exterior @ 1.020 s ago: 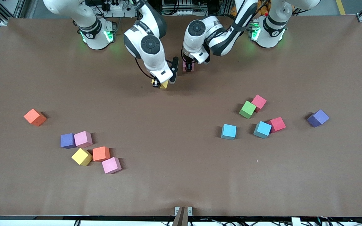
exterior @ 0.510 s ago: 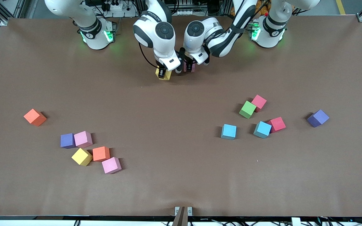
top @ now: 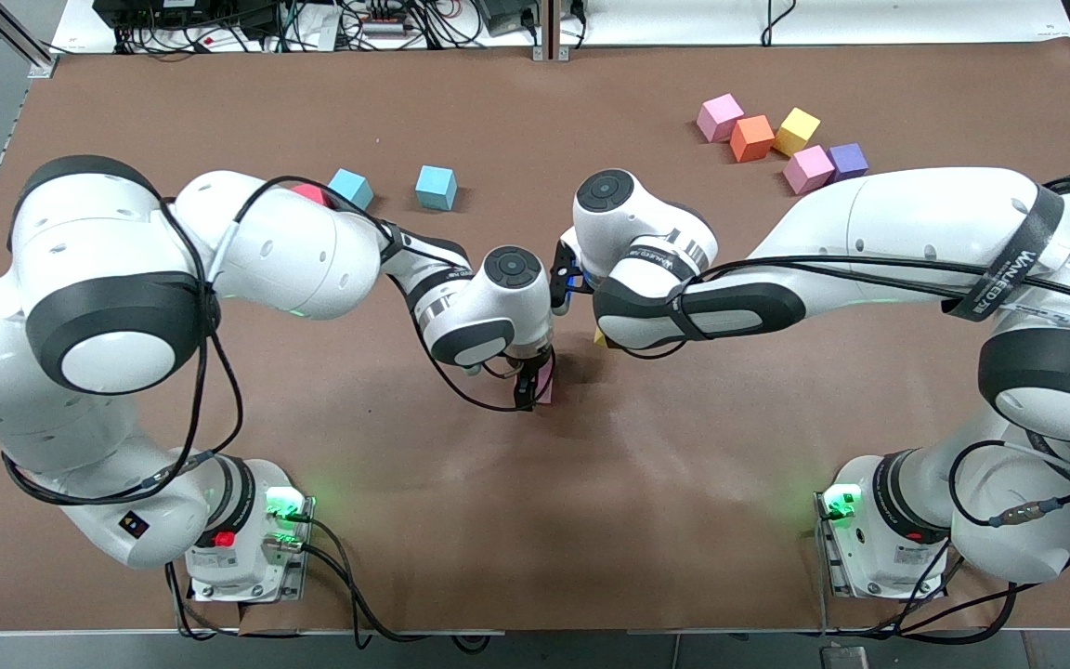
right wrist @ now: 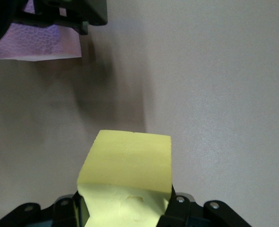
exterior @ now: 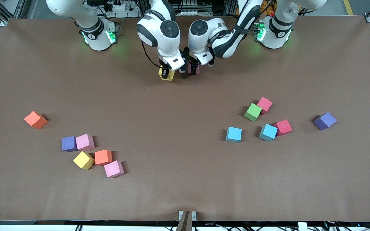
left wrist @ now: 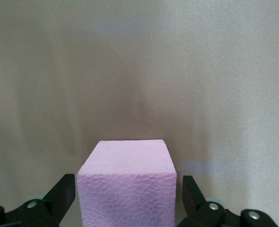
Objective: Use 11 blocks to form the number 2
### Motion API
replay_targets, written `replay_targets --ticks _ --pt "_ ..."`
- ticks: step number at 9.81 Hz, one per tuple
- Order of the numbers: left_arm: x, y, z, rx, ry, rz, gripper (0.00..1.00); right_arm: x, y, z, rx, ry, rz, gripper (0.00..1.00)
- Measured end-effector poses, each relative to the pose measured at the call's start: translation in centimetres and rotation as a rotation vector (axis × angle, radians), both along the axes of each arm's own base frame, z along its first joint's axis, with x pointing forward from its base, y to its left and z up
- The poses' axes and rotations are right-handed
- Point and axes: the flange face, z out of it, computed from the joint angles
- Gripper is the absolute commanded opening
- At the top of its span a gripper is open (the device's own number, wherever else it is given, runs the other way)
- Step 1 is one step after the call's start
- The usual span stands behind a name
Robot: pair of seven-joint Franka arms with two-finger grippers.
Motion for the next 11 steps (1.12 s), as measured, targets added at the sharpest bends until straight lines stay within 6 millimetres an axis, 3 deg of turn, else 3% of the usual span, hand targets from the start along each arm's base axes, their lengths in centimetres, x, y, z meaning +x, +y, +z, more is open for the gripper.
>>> replay_targets --ticks 4,11 --pt "0.6 -0.8 1.3 -0.024 -0.017 0.002 1.00 0.9 -0.4 0.2 0.011 -0.014 -0.042 0.20" --pt "1.4 -0.7 3.6 0.004 -0.034 -0.014 1.00 5.0 -3.4 0.2 0.018 -0.016 -0.110 0.20"
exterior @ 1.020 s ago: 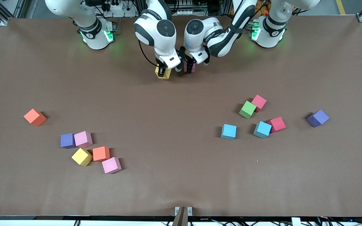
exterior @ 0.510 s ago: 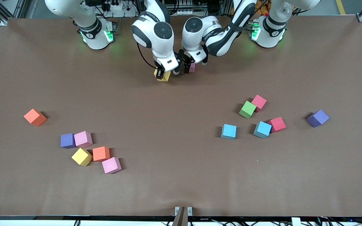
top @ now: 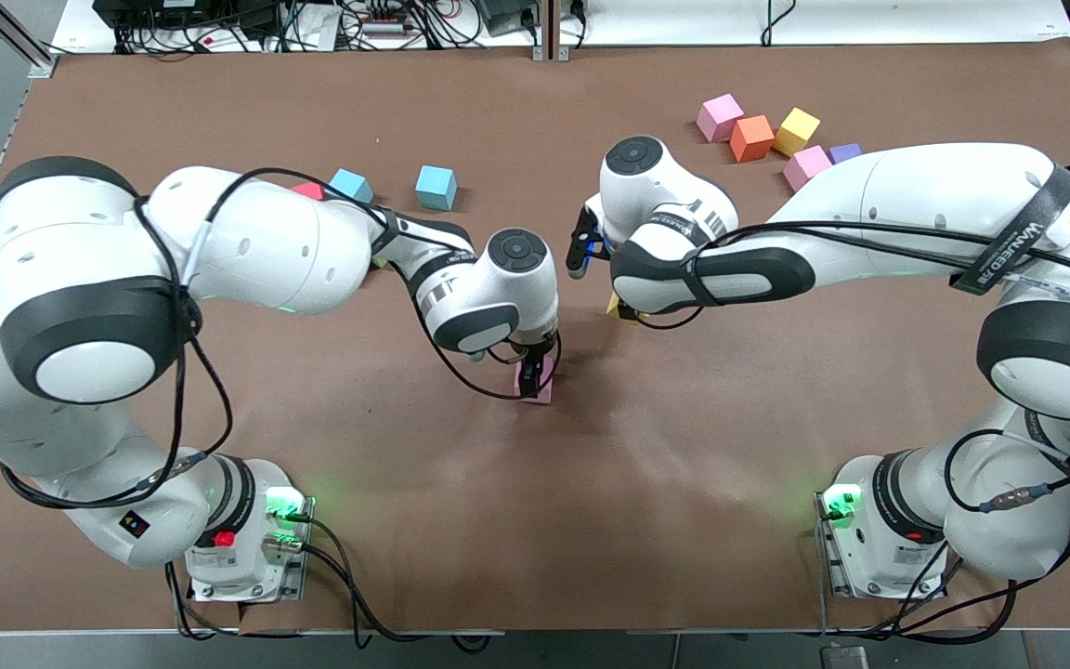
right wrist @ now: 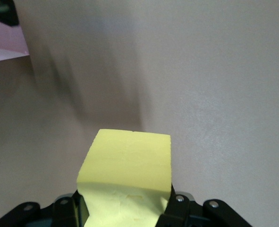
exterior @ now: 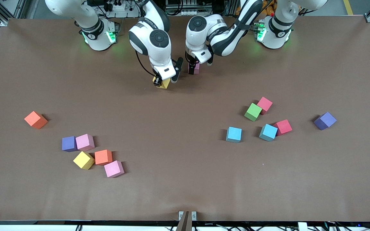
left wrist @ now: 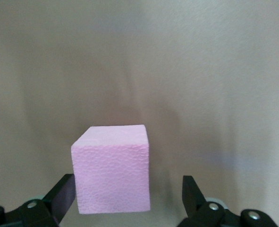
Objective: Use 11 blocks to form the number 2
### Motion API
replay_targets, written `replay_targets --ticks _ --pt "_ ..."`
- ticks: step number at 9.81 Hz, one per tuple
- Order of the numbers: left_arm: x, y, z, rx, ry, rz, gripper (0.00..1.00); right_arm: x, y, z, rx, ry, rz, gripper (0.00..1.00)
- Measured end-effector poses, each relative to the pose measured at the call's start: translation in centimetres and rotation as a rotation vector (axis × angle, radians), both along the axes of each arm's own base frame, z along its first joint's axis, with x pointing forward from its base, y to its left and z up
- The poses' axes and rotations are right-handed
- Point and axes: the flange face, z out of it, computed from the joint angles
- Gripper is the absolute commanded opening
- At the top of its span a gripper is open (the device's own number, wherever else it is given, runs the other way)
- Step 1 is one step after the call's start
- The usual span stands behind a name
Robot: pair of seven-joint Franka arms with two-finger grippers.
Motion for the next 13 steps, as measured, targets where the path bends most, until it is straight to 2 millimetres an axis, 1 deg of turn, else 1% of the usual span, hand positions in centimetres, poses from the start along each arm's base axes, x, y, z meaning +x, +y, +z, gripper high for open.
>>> replay_targets --ticks 1,2,4,5,6,7,8,9,10,11,12,13 --pt "0.5 0.3 1.0 0.013 -0.008 -0.019 1.00 0.1 -0.1 0.0 0.000 0.000 0.000 0.20" --pt "1.4 0.9 2.3 0.028 -0.018 -0.044 1.00 0.1 -0.1 0.0 0.000 0.000 0.000 0.20" --pt "3.7 2.5 4.7 0.048 -0.038 -0.113 1.00 -0.1 0.0 0.0 0.000 0.001 0.003 0.20" --pt "5.0 3.6 5.2 0.060 -0.038 -0.167 1.00 -0.4 0.2 -0.2 0.002 0.000 0.009 0.20" --pt "6.5 5.0 5.1 0.070 -0.029 -0.231 1.00 -1.2 0.7 -0.5 0.005 -0.003 0.023 0.20" --pt "8.4 6.7 4.9 0.073 -0.020 -0.294 1.00 -2.6 1.6 -0.8 0.007 -0.007 0.038 0.18" --pt "10.9 8.9 4.7 0.076 -0.021 -0.354 1.00 -4.2 2.7 -1.0 0.004 -0.010 0.049 0.16" --pt "13.8 11.5 4.5 0.090 -0.032 -0.415 1.00 -5.7 3.6 -1.2 0.002 -0.012 0.058 0.13" --pt "16.3 14.2 4.4 0.106 -0.039 -0.484 1.00 -7.0 4.4 -1.3 -0.001 -0.013 0.069 0.09" --pt "18.2 16.4 4.3 0.111 -0.040 -0.569 1.00 -8.0 5.2 -1.5 -0.004 -0.013 0.083 0.00" --pt "19.6 17.9 4.5 0.109 -0.041 -0.689 1.00 -8.4 5.7 -1.6 -0.005 -0.017 0.098 0.00" --pt "20.6 19.0 4.7 0.103 -0.040 -0.827 1.00 -8.3 6.3 -1.7 -0.012 -0.026 0.115 0.00"
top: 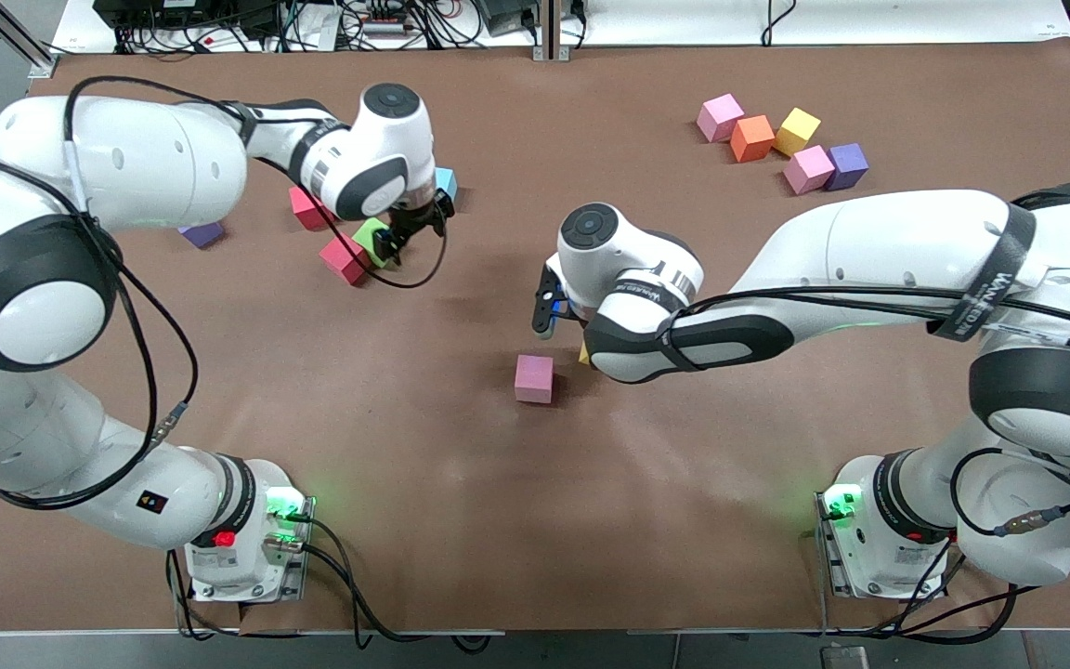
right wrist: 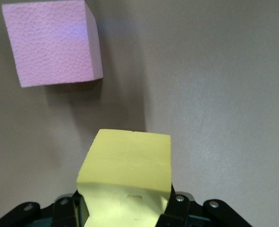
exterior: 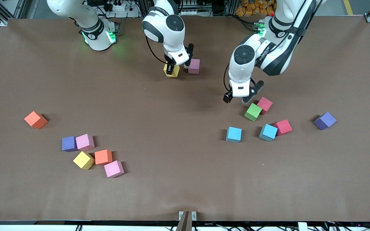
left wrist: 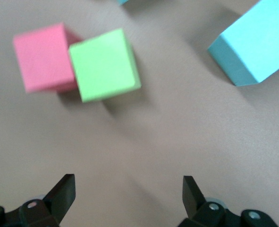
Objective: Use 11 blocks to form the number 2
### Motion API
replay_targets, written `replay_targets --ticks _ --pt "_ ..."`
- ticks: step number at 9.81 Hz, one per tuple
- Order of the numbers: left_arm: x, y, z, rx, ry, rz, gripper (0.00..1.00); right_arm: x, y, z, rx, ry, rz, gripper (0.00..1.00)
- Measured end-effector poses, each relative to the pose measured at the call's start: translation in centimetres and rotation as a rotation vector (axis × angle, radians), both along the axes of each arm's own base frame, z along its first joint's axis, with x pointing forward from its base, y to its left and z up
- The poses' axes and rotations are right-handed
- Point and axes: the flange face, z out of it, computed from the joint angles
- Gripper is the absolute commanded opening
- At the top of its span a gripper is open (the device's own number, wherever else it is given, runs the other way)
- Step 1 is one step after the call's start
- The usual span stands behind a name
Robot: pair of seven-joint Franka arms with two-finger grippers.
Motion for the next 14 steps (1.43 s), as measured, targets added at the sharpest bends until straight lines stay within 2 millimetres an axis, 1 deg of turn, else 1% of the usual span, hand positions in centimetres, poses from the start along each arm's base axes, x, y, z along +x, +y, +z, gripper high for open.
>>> replay_targets --ticks 1,3,4,5,6,10,12,14 --pt "1.0 1.2 0.2 0.000 0.010 -0.137 1.00 0.3 0.7 0.1 -0.020 -0.001 0.013 0.00" --pt "3.2 4.6 0.8 0.003 0.029 -0.388 1.00 0.4 2.5 0.2 -0.082 0.023 0.029 0.00" --pt "4.1 6.3 1.2 0.005 0.037 -0.503 1.00 0.2 3.5 0.1 -0.096 0.027 0.041 0.00" --pt "4.6 7.4 1.6 0.006 0.044 -0.607 1.00 -0.4 4.2 -0.4 -0.107 0.031 0.056 0.00" --pt "4.9 8.0 1.7 0.007 0.054 -0.691 1.00 -1.1 4.6 -1.0 -0.116 0.034 0.069 0.00" --pt "5.2 8.7 1.7 0.031 0.094 -1.021 1.00 -2.9 5.4 -2.8 -0.143 0.036 0.076 0.00" --pt "5.3 8.8 1.7 0.034 0.101 -1.087 1.00 -3.6 6.1 -3.5 -0.152 0.033 0.072 0.00" --pt "5.4 8.3 1.1 0.042 0.080 -1.113 1.00 -3.8 6.4 -4.3 -0.161 0.029 0.055 0.00"
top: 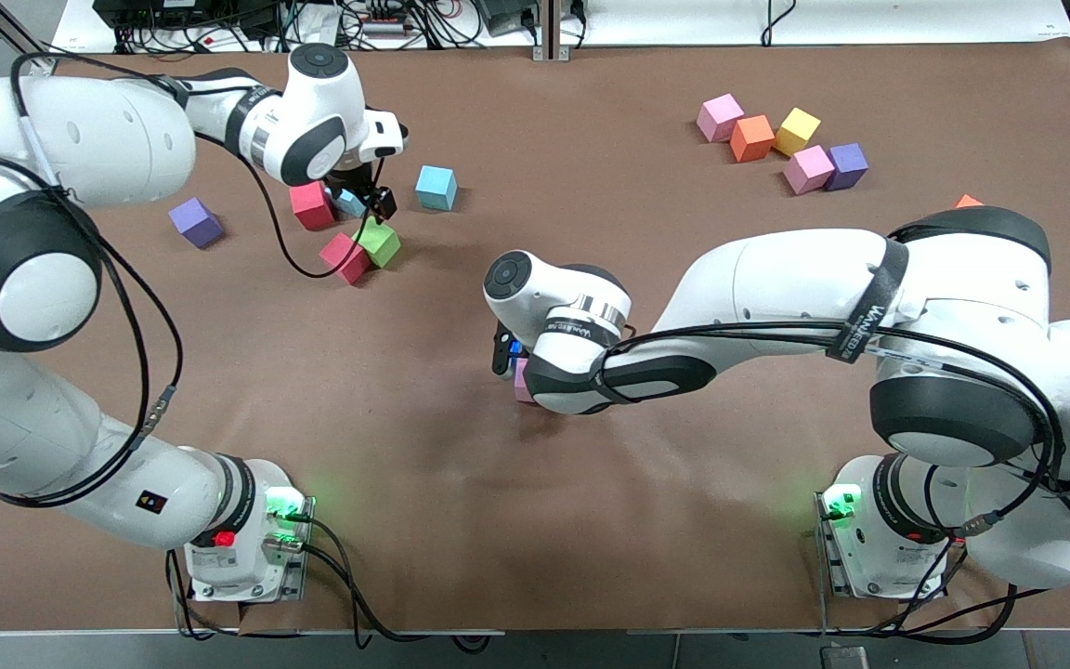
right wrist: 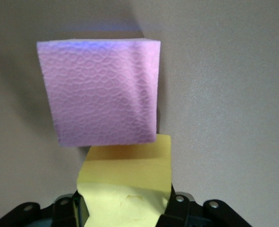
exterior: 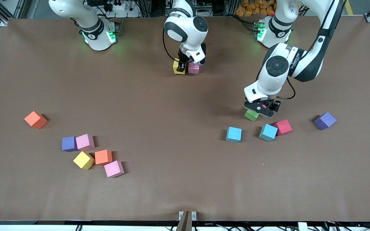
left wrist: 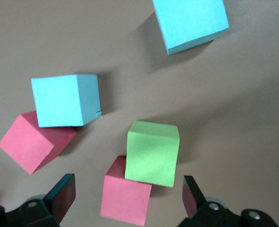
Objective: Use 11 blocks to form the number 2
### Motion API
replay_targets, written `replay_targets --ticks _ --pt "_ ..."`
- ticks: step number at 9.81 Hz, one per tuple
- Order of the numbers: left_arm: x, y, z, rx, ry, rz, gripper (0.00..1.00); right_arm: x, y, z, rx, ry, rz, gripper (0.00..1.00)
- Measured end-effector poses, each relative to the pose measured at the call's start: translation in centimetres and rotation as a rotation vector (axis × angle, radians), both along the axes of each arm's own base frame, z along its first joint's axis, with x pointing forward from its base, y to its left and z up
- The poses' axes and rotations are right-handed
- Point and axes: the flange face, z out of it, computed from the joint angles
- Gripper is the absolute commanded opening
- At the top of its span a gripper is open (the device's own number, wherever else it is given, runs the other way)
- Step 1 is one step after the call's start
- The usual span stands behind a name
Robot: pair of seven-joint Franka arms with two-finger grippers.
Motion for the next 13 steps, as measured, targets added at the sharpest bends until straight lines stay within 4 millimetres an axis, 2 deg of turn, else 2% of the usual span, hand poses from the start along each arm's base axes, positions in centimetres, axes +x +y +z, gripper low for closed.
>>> replay_targets --ticks 3,13 --pt "0.0 -0.4 -1.9 -0.005 0.004 -0.012 1.00 0.0 0.6 -0.4 -0.001 -0.007 -0.014 0.00" --pt "-0.7 -0.4 -4.1 -0.009 0.013 -0.024 1.00 -1.1 1.6 -1.3 -0.017 -0.029 -0.027 0.00"
